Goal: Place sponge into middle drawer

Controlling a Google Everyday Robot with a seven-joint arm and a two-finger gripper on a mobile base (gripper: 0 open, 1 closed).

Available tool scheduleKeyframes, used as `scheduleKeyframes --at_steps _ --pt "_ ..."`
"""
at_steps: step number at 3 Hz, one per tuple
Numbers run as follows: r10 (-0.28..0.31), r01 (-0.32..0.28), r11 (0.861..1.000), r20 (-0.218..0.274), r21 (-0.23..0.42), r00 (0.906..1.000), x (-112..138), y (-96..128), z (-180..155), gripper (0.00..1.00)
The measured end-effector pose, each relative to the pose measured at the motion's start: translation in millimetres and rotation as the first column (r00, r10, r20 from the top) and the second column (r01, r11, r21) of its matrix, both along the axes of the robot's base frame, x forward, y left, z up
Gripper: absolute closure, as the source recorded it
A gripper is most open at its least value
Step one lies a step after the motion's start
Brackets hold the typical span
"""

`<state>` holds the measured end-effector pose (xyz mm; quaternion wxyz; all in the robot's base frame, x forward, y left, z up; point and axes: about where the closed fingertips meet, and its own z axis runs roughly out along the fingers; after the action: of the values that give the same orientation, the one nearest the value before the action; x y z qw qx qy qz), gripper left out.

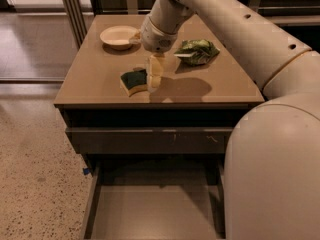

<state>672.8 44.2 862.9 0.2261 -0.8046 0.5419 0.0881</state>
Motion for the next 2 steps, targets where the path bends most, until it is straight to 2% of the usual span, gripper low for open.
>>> scheduleKeyframes --at_steps 2 --pt "-0.004 0.005 1.000 -0.076 0.018 0.9971 -4.3 6.9 -23.5 0.00"
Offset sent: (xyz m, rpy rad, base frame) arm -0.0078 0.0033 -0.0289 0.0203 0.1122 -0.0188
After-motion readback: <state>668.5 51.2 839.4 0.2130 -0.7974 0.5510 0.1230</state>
